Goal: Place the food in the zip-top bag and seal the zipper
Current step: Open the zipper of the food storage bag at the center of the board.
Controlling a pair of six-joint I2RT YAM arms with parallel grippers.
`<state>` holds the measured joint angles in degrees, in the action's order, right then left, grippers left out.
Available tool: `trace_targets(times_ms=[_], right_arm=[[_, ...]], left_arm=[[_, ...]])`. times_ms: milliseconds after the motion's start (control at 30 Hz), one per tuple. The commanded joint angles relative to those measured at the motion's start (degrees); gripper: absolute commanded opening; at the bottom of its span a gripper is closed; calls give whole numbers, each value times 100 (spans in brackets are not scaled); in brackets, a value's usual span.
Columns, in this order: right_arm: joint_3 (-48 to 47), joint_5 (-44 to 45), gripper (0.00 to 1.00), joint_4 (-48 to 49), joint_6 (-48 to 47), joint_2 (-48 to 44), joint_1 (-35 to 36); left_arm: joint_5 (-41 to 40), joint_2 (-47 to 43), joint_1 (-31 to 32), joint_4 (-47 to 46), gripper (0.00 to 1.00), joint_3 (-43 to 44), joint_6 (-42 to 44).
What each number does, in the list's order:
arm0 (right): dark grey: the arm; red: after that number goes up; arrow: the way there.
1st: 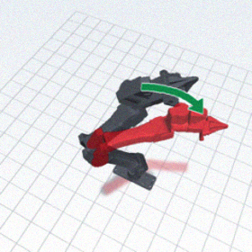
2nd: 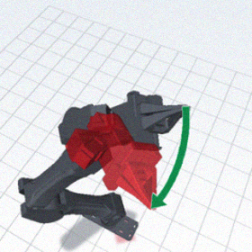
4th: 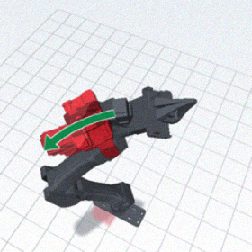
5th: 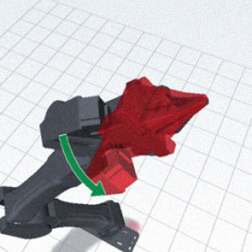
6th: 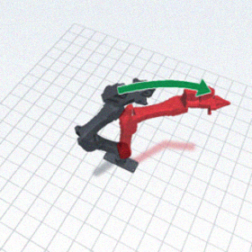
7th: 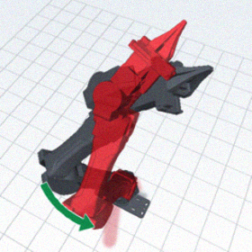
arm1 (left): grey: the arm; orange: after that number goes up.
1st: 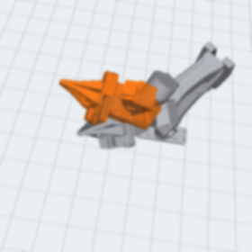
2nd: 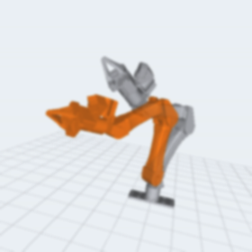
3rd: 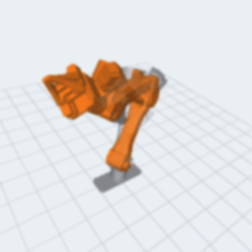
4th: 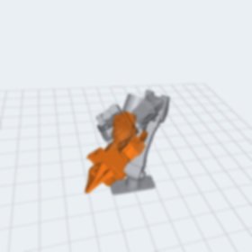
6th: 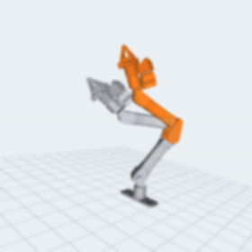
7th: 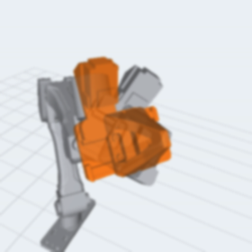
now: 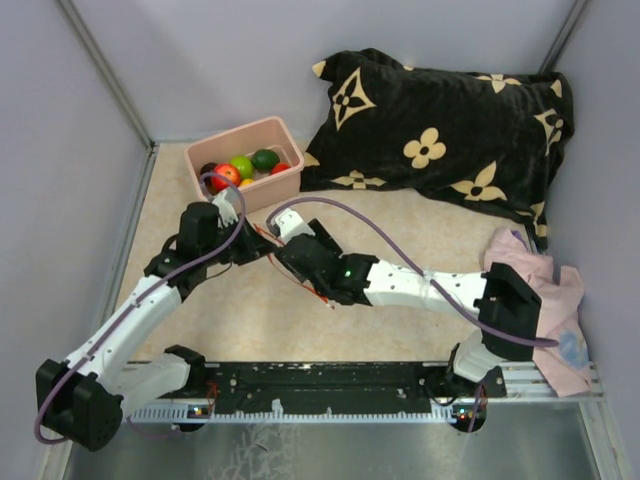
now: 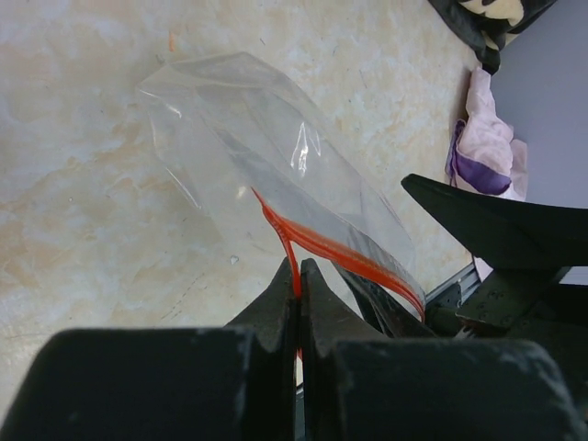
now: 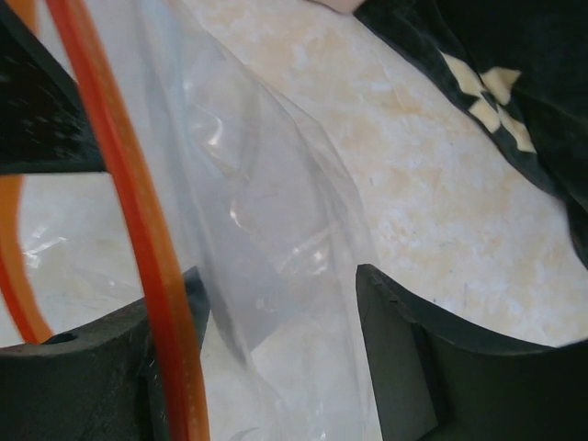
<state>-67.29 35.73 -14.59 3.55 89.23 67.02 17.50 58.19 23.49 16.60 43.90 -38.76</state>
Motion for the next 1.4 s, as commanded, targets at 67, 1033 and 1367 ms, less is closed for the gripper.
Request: trace_targets(times_ms=[67, 1033, 1367], right_arm=[[233, 908, 63, 97, -294, -361, 31], [-148, 1029, 6, 413, -250, -407, -136], [-952, 1425, 0, -143, 761, 101, 65]], left_arm=[[-156, 96, 29, 565, 0, 502, 50], [-416, -228, 229, 1335, 23, 765, 482], [-328, -286, 237, 872, 52, 853, 65]])
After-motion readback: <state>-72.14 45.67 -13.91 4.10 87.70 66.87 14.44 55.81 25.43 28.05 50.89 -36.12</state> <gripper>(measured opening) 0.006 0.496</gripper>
